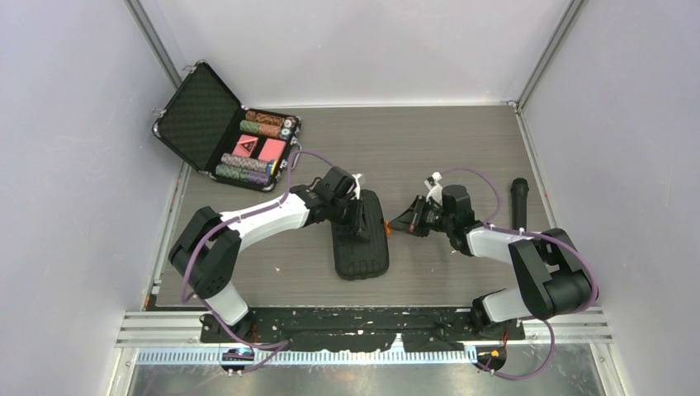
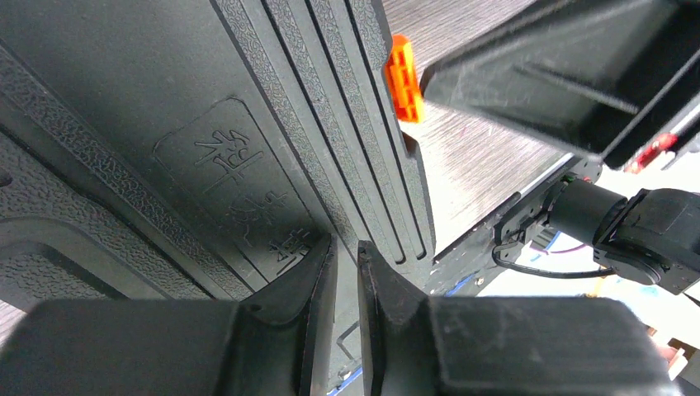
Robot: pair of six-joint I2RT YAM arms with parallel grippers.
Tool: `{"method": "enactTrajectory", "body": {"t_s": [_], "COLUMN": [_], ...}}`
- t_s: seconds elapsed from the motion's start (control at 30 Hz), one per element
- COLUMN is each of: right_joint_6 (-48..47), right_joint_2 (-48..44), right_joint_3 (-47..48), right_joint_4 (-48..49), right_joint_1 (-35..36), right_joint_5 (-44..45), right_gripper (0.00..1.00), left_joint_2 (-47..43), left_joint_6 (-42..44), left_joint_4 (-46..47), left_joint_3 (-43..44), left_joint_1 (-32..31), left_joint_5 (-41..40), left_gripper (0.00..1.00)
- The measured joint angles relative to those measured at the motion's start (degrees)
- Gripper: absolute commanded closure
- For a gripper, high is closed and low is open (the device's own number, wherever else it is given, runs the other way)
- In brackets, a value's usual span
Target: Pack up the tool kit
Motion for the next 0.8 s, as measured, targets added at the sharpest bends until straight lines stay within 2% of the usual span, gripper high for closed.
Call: {"method": "enactTrajectory", "body": {"t_s": [0.37, 0.53, 0.7, 0.8], "right_joint_6": [3.63, 3.98, -1.05, -5.77], "right_joint_2": [2.71, 3.1, -1.2, -4.92], "right_joint_3": [0.11, 0.09, 1.81, 3.76], "right_joint_4": [5.29, 5.95, -3.98, -11.19], "right_joint_1": [3.17, 3.15, 3.3, 3.48], "right_joint_5": [-5.31, -5.16, -0.96, 3.56], "right_gripper": [0.92, 0.82, 0.69, 0.67], "left_joint_2": [-0.35, -0.94, -2.19, -3.48], "left_joint_6": [0.68, 0.92, 2.32, 4.0], "left_joint_4": [0.28, 0.98, 1.03, -0.28], "left_joint_3": [-0.39, -1.14, -2.36, -3.26], "left_joint_1": [0.04, 0.04, 0.96, 2.16], "left_joint_5": [-0.11, -0.26, -0.44, -0.46], "left_gripper": [0.82, 0.82, 0.82, 0.82]}}
